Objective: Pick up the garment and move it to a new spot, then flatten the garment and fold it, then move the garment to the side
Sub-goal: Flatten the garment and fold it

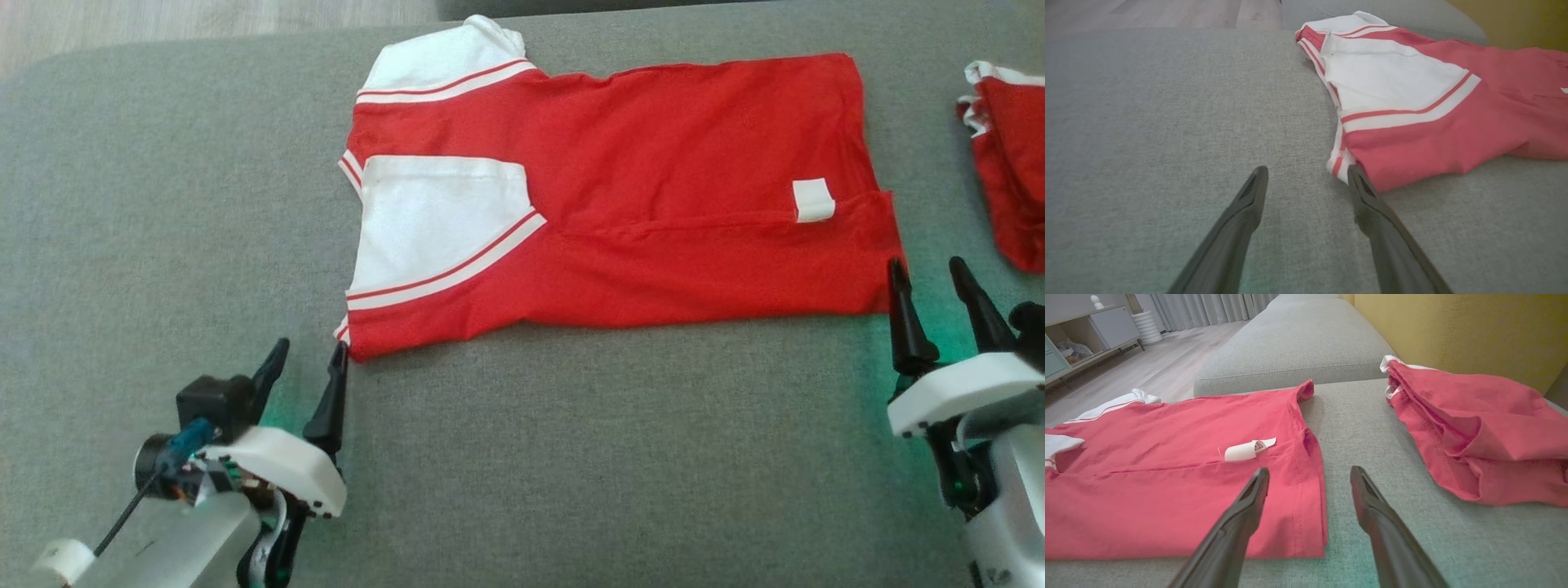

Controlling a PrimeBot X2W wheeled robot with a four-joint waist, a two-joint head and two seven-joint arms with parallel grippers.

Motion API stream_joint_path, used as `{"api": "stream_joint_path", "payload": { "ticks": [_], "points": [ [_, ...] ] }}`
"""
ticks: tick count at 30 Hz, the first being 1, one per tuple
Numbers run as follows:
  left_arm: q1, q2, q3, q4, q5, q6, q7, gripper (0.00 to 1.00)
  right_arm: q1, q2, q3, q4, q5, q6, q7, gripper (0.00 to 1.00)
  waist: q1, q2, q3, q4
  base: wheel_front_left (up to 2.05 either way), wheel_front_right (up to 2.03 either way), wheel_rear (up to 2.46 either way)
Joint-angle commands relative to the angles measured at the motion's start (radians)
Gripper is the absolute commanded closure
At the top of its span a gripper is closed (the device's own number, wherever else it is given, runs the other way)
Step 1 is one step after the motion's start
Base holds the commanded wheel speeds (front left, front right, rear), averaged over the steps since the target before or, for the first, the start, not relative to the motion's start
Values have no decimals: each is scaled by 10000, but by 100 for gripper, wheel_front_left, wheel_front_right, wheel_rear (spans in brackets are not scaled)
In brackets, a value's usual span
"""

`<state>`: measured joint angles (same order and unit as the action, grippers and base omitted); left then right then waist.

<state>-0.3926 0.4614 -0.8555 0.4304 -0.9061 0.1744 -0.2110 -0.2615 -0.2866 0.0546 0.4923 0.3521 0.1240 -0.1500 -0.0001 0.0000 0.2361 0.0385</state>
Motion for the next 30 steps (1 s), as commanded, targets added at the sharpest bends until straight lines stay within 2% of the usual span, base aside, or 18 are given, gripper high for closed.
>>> {"api": "stream_joint_path", "payload": {
  "ticks": [1,6,14,19,22,28,29,30],
  "points": [
    [-381,153,426,-119,-53,-95,-16,0,11,-85,195,-215,56,67,-170,0,1,0,-16,-19,0,0,0],
    [-483,-106,666,-89,-309,-371,-184,0,29,-94,205,-87,89,67,-230,0,1,0,-93,-54,0,0,0],
    [-473,-360,707,-48,-250,-228,-270,0,-33,-62,260,53,74,67,-301,0,1,0,-172,-133,0,0,0],
    [-416,-421,594,326,-347,-34,146,0,-56,-71,289,55,100,67,-357,0,1,0,-73,-167,0,0,0],
    [-526,-459,451,559,-358,-59,491,0,-77,-95,295,62,97,67,-363,0,1,0,20,-180,0,0,0],
    [-554,-534,42,676,-411,-391,1175,0,-115,-203,242,118,112,67,-359,0,1,0,48,-188,0,0,0],
    [-543,-529,5,661,-410,-432,1209,15,-113,-214,231,132,111,67,-360,0,1,0,35,-181,0,0,0],
    [-533,-520,-21,643,-401,-458,1213,55,-111,-224,218,152,108,67,-358,0,1,0,21,-170,0,0,0]
  ]
}}
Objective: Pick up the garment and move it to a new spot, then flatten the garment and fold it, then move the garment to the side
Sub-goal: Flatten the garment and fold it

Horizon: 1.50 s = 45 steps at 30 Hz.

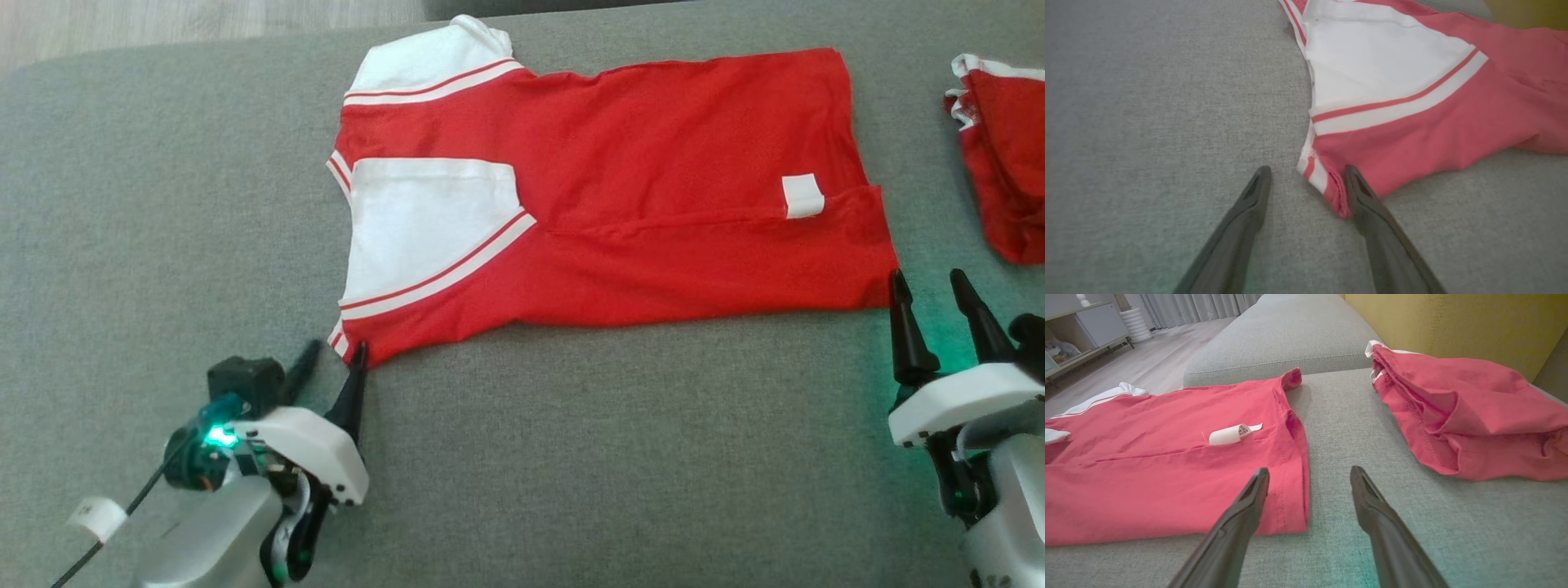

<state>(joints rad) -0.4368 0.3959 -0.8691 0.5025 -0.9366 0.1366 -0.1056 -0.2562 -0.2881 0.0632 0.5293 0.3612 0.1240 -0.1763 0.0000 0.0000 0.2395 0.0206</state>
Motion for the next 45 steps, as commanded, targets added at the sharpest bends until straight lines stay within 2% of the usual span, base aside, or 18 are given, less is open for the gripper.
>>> {"api": "stream_joint_path", "payload": {
  "ticks": [1,6,11,16,17,18,19,26,32,40,45],
  "points": [
    [-75,148,76,-123,-81,-141,151,100,-162,-212,116,-178,15,67,-73,0,0,0,-31,23,0,0,0],
    [-109,365,5,-499,127,-345,-136,100,-252,-131,-3,147,157,67,132,0,0,0,-101,140,0,0,0],
    [-263,702,-4,-822,411,-290,-301,100,-487,-90,-78,498,368,67,384,0,0,0,-76,236,0,0,0],
    [-410,1013,5,-1135,612,-231,-363,100,-858,-21,211,1058,839,67,1083,0,0,0,-24,348,0,0,0],
    [-451,1082,-30,-1205,711,-194,-384,100,-930,-5,457,1266,1091,67,1535,50,0,0,-42,409,0,0,0],
    [-459,1105,-35,-1232,735,-173,-393,100,-943,-14,580,1331,1208,67,1733,72,0,0,-57,434,0,0,0],
    [-464,1127,-45,-1261,760,-165,-404,100,-942,-42,681,1353,1319,67,1858,100,0,0,-81,459,0,0,0],
    [-227,1304,-220,-1446,838,-244,-450,100,-424,-560,895,1191,1754,67,1914,100,0,0,-593,551,0,0,0],
    [570,1548,-504,-1782,734,-256,-383,100,853,-1118,1032,482,2158,67,2023,100,0,0,-1506,558,0,0,0],
    [2289,1923,-852,-2845,298,263,-159,100,3139,-1483,881,-860,2398,67,2484,100,0,0,-2544,482,0,0,0],
    [3072,2094,-890,-3317,37,606,-190,100,4126,-1382,512,-1515,2308,67,2819,100,0,0,-2707,395,0,0,0]
  ]
}}
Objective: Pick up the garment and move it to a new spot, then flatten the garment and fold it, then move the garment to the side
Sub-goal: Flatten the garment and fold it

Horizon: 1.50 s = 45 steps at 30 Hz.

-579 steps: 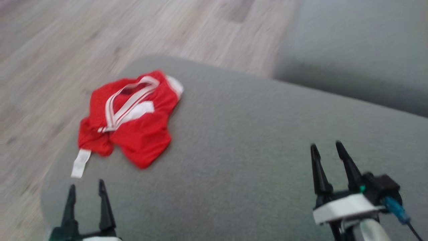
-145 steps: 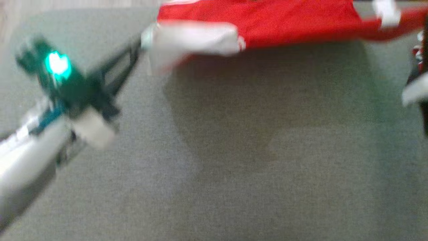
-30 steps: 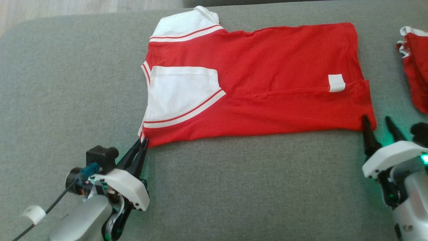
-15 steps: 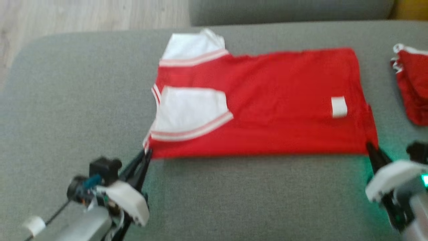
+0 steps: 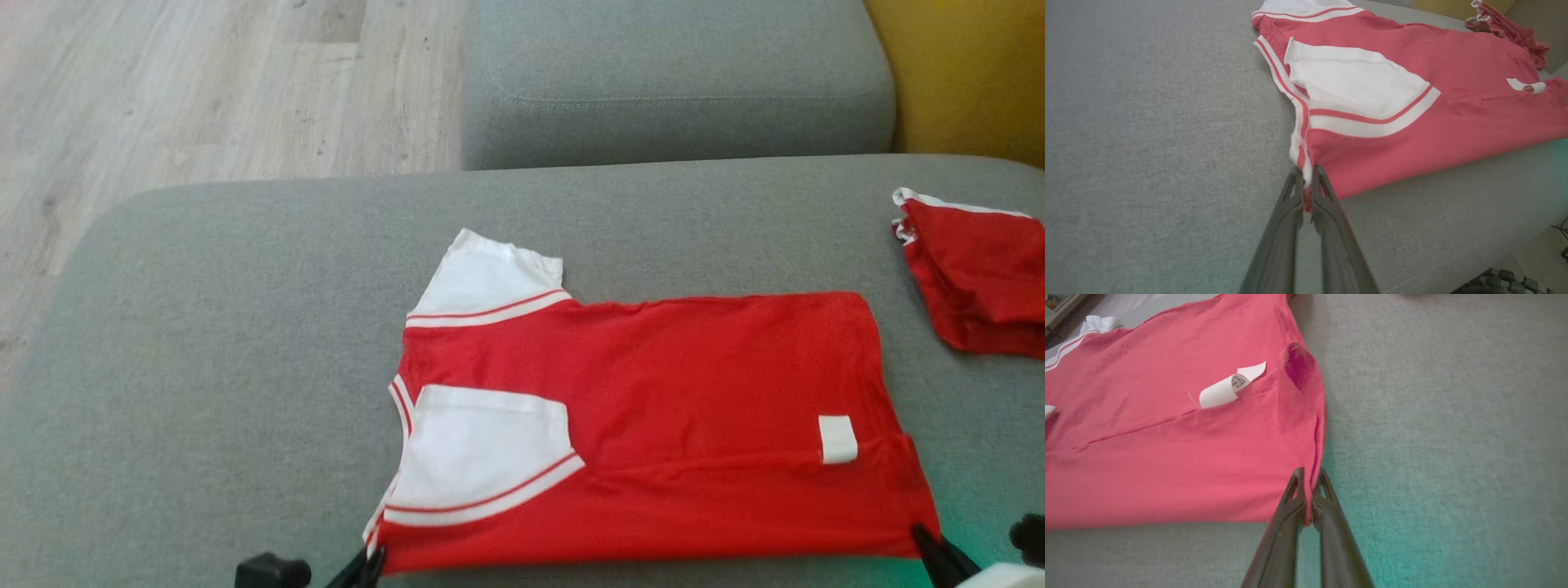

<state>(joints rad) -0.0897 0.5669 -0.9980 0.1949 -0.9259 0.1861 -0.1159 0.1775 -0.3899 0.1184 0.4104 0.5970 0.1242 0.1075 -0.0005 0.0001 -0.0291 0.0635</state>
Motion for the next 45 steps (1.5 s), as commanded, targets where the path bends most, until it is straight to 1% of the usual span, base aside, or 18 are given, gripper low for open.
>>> {"api": "stream_joint_path", "payload": {
  "ticks": [1,2,3,4,5,6,12,15,16,17,18,19,22,26,30,34,38,45],
  "points": [
    [-318,399,391,-301,-99,155,-83,100,-107,-320,-110,-423,-111,65,33,87,5,-1,-29,-51,0,0,0],
    [-266,407,384,-354,-108,195,-84,100,-36,-290,-164,-530,-213,65,49,35,5,-1,-32,-63,0,0,0],
    [-228,402,369,-400,-129,213,-64,95,22,-271,-210,-637,-354,65,29,0,5,-1,-35,-69,0,0,0],
    [-204,399,348,-442,-157,206,-23,71,72,-243,-277,-710,-484,65,50,0,5,-1,-39,-73,0,0,0],
    [-193,397,339,-475,-173,220,7,4,100,-200,-355,-797,-597,65,62,0,5,-1,-41,-84,0,0,0],
    [-192,394,355,-498,-195,273,37,0,104,-136,-467,-887,-698,65,39,0,5,-1,-40,-105,0,0,0],
    [-348,576,346,-771,-170,497,414,0,22,121,-752,-1416,-1189,65,12,0,5,-1,75,-375,0,0,0],
    [-958,811,534,-1140,-58,458,647,0,-76,231,-859,-1810,-1378,65,-114,0,5,-1,255,-540,0,0,0],
    [-1315,931,581,-1244,34,362,814,0,-103,258,-873,-1938,-1434,65,-132,0,5,-1,380,-591,0,0,0],
    [-2312,1191,655,-1370,350,67,1261,0,-230,299,-852,-2225,-1575,65,-145,0,5,-1,698,-722,0,0,0],
    [-2312,1191,655,-1370,350,67,1261,0,-230,299,-852,-2225,-1575,65,-145,0,5,-1,698,-722,0,0,0],
    [-2892,1256,718,-1407,445,-131,1542,0,-325,329,-829,-2370,-1641,65,-125,0,5,-1,894,-795,0,0,0],
    [-4810,1290,778,-1177,653,-950,2677,0,-706,393,-714,-2767,-1800,65,-30,0,5,-1,1456,-1018,0,0,0],
    [-7149,767,797,63,295,-2229,4354,0,-1306,429,-510,-3035,-2047,65,106,0,5,-1,2169,-1355,0,0,0],
    [-8940,136,850,1801,-283,-2825,5752,0,-1882,380,-161,-3065,-2122,65,158,0,5,-1,2780,-1741,0,0,0],
    [-10192,-199,710,3260,-493,-3038,6743,0,-2329,349,59,-3059,-2126,65,114,0,5,-1,3341,-2115,0,0,0],
    [-10945,-346,519,4310,-526,-3120,7226,0,-2592,404,204,-2991,-2109,65,12,0,5,-1,3820,-2418,0,0,0],
    [-11430,-266,121,5467,-622,-3159,7886,0,-2922,550,409,-2654,-2054,65,-271,0,5,-1,4367,-2763,0,0,0]
  ]
}}
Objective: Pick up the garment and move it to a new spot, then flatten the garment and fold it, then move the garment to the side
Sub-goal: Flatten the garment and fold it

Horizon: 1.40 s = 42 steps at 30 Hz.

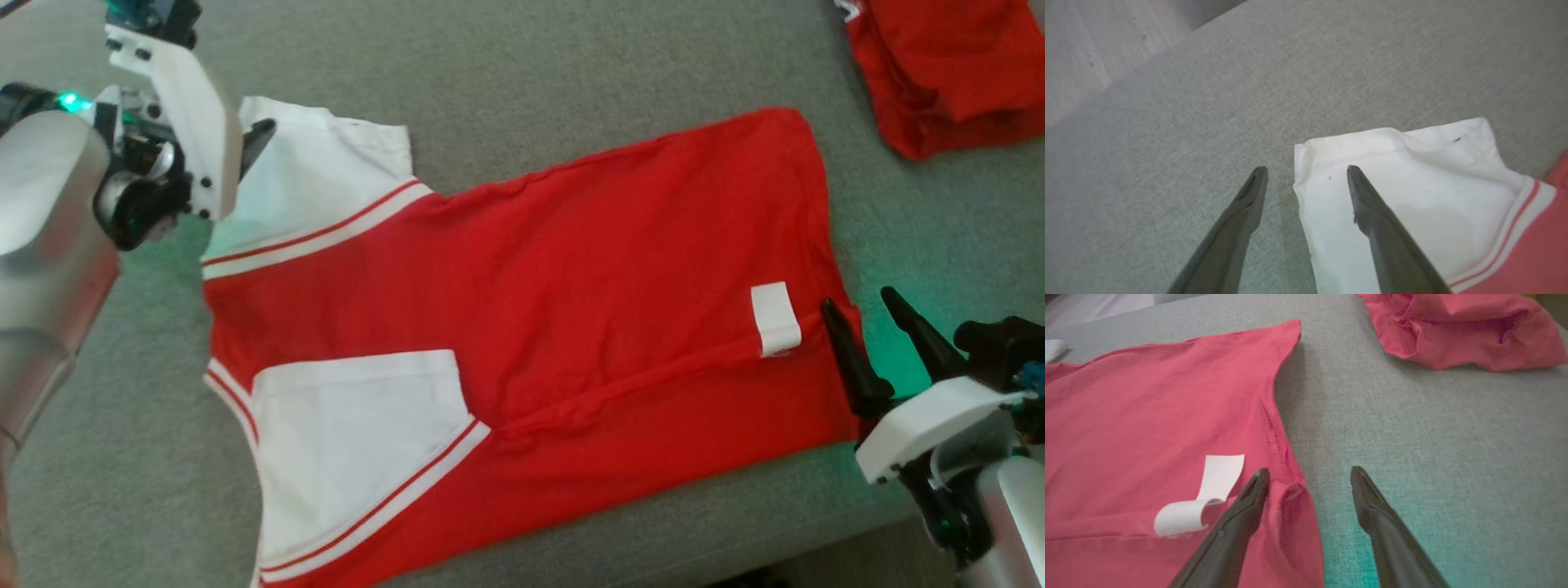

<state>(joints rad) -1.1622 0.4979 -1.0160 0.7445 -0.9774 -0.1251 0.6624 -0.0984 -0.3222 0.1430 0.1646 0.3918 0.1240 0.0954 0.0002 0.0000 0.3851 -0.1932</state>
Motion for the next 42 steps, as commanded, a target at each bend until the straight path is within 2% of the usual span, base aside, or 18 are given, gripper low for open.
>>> {"api": "stream_joint_path", "payload": {
  "ticks": [1,14,17,18,19,20,21,26,31,36,42],
  "points": [
    [-734,456,256,60,-122,-49,148,0,-208,-107,192,-135,5,67,-191,0,-2,0,263,-230,0,0,0],
    [-975,891,-318,195,-170,-54,-59,0,-681,-2,418,450,85,67,-549,0,-2,0,542,-430,0,0,0],
    [-1044,929,-352,247,-275,-54,-123,12,-768,-14,447,565,108,67,-589,0,-2,0,622,-462,0,0,0],
    [-1070,937,-368,250,-295,-54,-166,29,-790,-21,458,602,115,67,-601,0,-2,0,650,-470,0,0,0],
    [-1086,942,-404,242,-314,-54,-182,55,-811,-28,467,635,125,67,-616,0,-2,0,675,-475,0,0,0],
    [-1096,955,-489,209,-388,-54,-135,85,-859,-45,472,691,150,67,-647,0,-2,0,716,-474,0,0,0],
    [-1099,963,-535,166,-434,-55,-112,100,-890,-58,465,717,169,67,-655,0,-2,0,732,-468,0,0,0],
    [-1162,1085,-797,-50,-467,-55,-307,100,-1280,-191,232,713,284,67,-667,0,-2,0,682,-369,0,0,0],
    [-1225,1191,-1109,-297,-417,-55,-752,100,-2314,-704,402,473,706,67,199,0,-2,0,498,-194,0,0,0],
    [-1405,1242,-1486,-612,-371,-55,-1151,100,-3870,-1380,1118,934,892,67,1407,0,-2,0,446,99,0,0,0],
    [-1685,1260,-1933,-1009,-456,-55,-1383,100,-5370,-1748,2229,2264,1138,67,2255,0,-2,0,500,430,0,0,0]
  ]
}}
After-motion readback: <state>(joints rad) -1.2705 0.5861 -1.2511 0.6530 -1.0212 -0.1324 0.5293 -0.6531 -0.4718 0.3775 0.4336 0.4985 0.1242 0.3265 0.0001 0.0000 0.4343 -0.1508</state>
